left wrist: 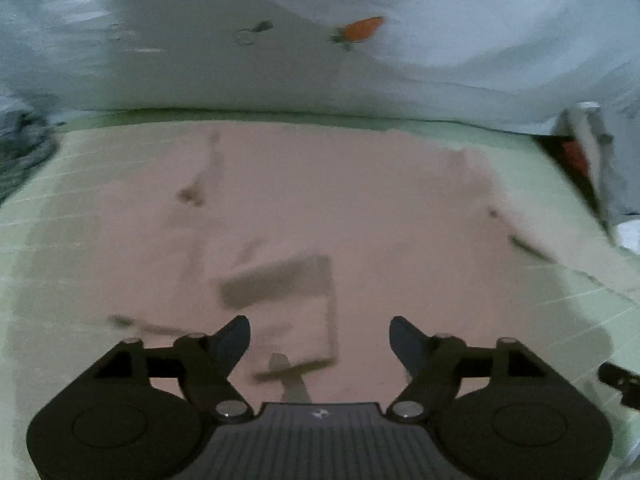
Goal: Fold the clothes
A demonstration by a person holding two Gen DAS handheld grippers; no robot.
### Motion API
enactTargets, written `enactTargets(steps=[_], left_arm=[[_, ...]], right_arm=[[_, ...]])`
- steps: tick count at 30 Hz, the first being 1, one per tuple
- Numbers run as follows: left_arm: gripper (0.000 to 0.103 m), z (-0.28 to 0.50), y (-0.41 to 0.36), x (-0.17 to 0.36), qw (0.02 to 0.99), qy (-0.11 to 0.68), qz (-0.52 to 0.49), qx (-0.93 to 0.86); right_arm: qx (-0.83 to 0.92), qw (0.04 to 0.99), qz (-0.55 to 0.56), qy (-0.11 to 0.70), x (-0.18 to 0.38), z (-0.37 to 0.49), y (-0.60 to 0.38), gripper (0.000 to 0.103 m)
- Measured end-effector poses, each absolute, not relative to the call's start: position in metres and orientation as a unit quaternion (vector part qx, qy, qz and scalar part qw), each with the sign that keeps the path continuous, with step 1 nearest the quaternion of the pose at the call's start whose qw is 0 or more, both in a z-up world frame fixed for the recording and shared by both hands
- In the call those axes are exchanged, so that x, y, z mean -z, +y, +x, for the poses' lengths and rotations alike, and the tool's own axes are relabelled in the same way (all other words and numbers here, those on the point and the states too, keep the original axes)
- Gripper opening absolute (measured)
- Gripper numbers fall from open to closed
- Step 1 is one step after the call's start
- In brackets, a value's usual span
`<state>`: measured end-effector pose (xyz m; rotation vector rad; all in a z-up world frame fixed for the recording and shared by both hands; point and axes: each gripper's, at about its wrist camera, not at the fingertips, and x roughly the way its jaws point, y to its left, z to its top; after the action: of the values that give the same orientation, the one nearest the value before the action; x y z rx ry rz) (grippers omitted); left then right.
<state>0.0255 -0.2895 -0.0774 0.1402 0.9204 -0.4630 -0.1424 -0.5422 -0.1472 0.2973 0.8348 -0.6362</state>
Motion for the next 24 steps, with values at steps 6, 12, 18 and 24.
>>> enactTargets(steps=[6, 12, 18, 24], left_arm=[[0.083, 0.035, -0.234, 0.081, 0.875, 0.458, 0.061, 0.145], [0.086, 0.048, -0.163, 0.083, 0.876, 0.469, 0.057, 0.101], [0.087, 0.078, -0.103, 0.093, 0.868, 0.484, 0.059, 0.094], [0.087, 0.114, -0.065, 0.097, 0.868, 0.480, 0.067, 0.112]], right_arm=[[0.273, 0.871, 0.131, 0.386, 0.138, -0.110, -0.519, 0.103], [0.211, 0.890, 0.103, 0.390, 0.127, -0.050, -0.455, 0.103], [0.182, 0.893, 0.063, 0.407, 0.126, 0.003, -0.379, 0.103], [0.160, 0.899, 0.052, 0.404, 0.128, 0.042, -0.318, 0.097]])
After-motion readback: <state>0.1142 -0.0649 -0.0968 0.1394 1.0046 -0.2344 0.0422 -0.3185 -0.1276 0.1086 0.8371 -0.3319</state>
